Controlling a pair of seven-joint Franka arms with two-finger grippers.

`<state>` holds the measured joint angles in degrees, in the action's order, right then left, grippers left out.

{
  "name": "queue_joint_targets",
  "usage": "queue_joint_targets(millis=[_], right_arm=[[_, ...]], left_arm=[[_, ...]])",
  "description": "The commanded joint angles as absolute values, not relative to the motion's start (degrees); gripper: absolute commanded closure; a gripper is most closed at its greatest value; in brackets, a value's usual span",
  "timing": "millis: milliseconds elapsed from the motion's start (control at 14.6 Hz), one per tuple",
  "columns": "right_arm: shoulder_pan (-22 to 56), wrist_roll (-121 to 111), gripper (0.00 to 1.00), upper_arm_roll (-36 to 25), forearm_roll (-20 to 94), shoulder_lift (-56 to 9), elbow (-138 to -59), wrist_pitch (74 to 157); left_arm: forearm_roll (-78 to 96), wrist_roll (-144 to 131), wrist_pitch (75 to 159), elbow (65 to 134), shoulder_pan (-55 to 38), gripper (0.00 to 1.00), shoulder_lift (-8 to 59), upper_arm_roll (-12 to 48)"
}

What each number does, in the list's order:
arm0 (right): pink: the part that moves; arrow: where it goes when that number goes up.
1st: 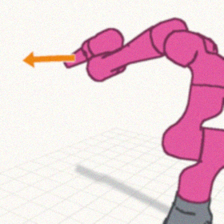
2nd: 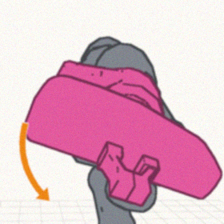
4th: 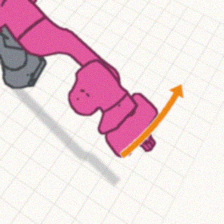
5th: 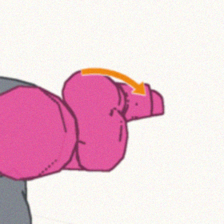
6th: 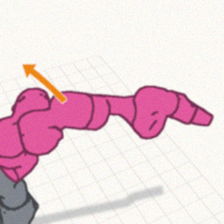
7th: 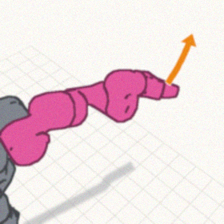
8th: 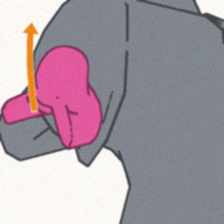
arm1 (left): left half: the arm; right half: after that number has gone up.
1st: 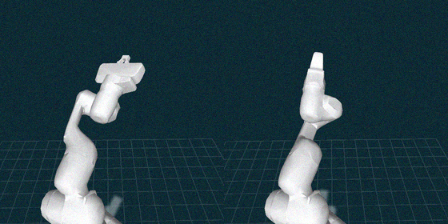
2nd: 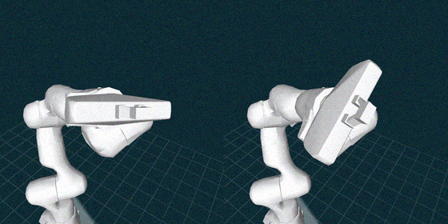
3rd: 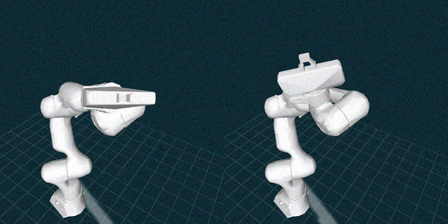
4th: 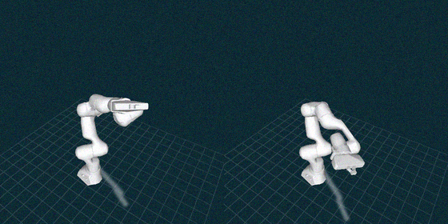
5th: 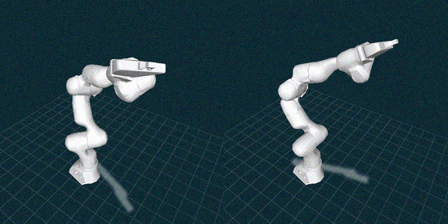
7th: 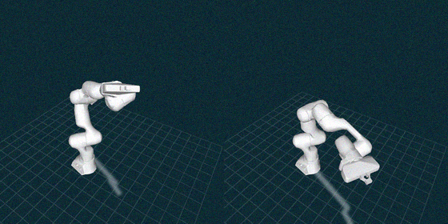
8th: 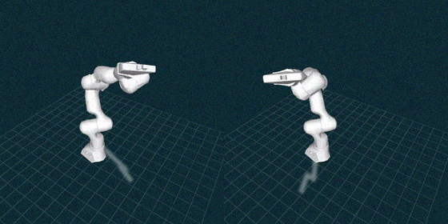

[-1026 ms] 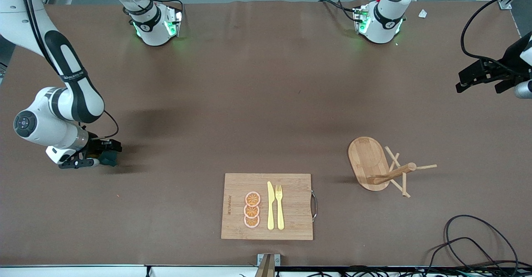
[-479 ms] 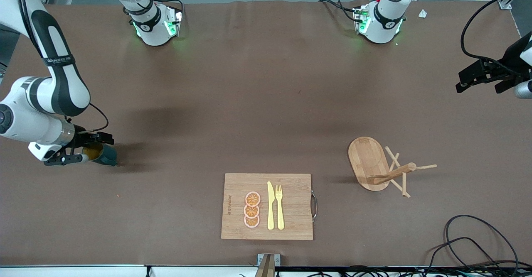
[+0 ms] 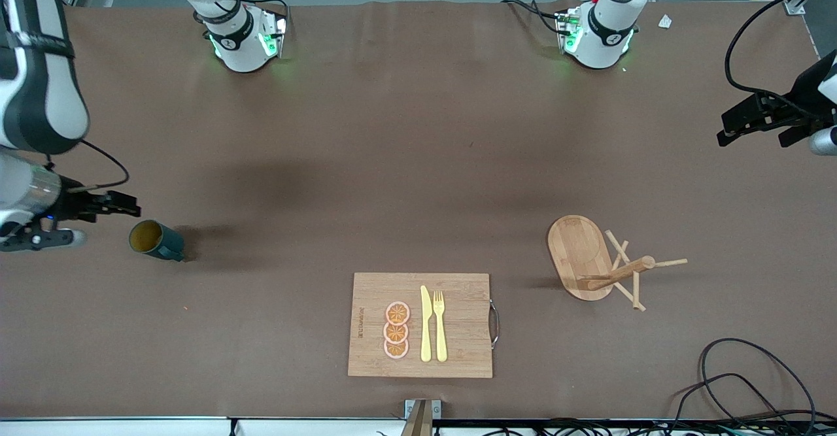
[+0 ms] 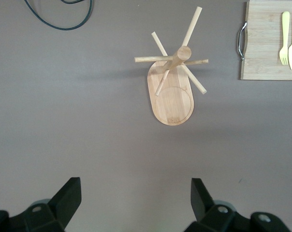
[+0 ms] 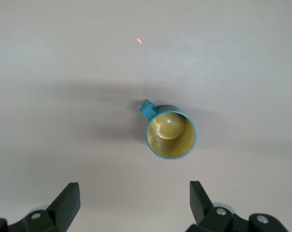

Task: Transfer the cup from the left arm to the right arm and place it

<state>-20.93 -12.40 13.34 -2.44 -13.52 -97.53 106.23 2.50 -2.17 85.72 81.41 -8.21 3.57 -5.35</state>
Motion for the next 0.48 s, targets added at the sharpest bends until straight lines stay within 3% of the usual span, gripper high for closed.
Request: queue_joint_targets(millis=[0,137,410], right_arm=[[-21.09,-8.29,0.00,13.45,-3.07,-12.92,-87.76,96.46],[-21.09,-7.38,0.00,13.62,-3.60,-13.01,-80.72,89.77],[-21.09,-7.65,0.00,13.97,-2.46,-12.75,-74.72,83.43]], left_arm=[[1.49,-2.64,86.22,81.56,-8.17,0.00,3.25,-5.19],[1.49,-2.64,86.22,81.47,-8.17,0.00,3.25,-5.19],[1.49,-2.64,86.22,81.39,-8.17,0.00,3.25,-5.19]])
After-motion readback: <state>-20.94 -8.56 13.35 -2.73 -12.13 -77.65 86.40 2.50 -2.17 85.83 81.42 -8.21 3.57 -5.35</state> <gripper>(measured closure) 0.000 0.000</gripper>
